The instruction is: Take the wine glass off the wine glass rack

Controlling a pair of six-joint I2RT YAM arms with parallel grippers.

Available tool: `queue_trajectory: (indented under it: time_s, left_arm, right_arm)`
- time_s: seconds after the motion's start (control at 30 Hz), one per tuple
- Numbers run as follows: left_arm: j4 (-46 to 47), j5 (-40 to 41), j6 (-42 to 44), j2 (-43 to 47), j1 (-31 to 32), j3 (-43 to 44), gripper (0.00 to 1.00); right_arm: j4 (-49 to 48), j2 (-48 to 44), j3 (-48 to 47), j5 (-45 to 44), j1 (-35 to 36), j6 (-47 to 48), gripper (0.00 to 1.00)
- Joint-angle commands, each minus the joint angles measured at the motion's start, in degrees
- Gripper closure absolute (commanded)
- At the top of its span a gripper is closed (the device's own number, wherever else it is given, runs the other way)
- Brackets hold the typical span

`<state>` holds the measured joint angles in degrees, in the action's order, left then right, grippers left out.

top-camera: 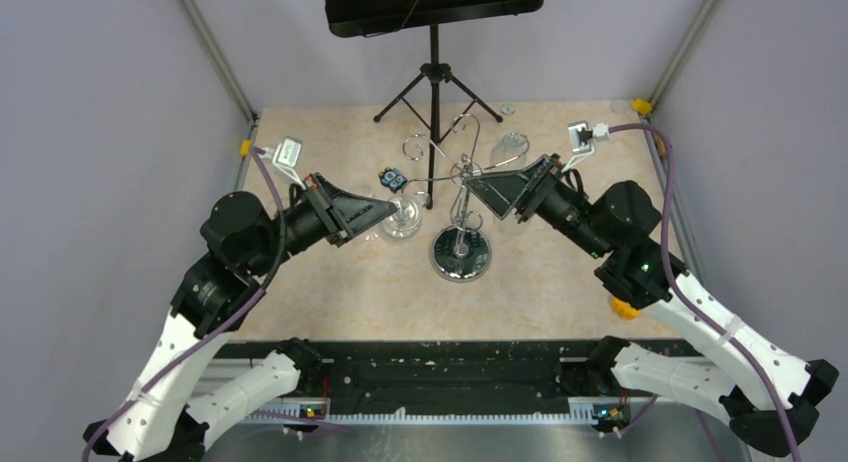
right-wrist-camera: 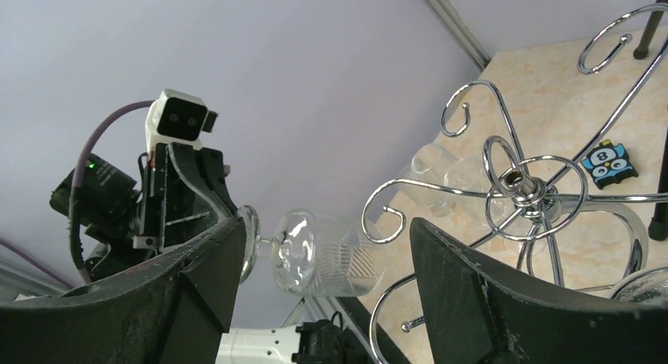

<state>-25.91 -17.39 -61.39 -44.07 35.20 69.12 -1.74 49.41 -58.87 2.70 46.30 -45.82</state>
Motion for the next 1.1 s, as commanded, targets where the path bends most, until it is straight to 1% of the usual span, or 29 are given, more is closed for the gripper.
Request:
queue_trajectory:
  time_s: [0.0,0.2,0.37,0.57,0.73,0.83,0.93,1.07]
  left_arm:
    - [2.04,6.08,3.05,2.33,0.0,4.37,1.0]
    - [0.95,7.34,4.1,2.63,-0.07,6.23,1.0]
    - [-0.36,8.95,4.61,3.82,-0.05,7.33,1.0]
    - [1.2,11.23,5.48,5.1,-0.06,9.11,1.0]
    - [7.69,10.34,6.01,1.56,-0.07,11.91,1.0]
    - [14.63,8.1,3.62,-1.6,-0.05,12.12,1.0]
    - [21.6,5.65,-1.08,-4.33,-0.12,11.64,1.0]
    - [32.07,5.88,-8.42,-6.14,-0.06,8.22,1.0]
  right_arm:
    - [-3.35,0.72,-1.76,2.44,-0.51,-1.01,0.22]
    - [-1.78,1.64,-1.76,0.91,-0.47,-2.1,0.23]
    - [-3.11,2.33,-1.86,1.9,-0.5,-2.43,0.23]
    - [-9.08,4.78,-2.31,8.36,-0.49,-2.1,0.23]
    - [-14.25,6.58,-3.27,11.91,-0.46,-3.57,0.23]
    - [-17.98,6.71,-3.22,12.22,-0.5,-4.17,0.23]
    - [-22.74,6.18,-2.34,11.17,-0.51,-4.31,0.22]
    - [-30.4,4.59,1.58,6.77,-0.47,-7.17,0.22]
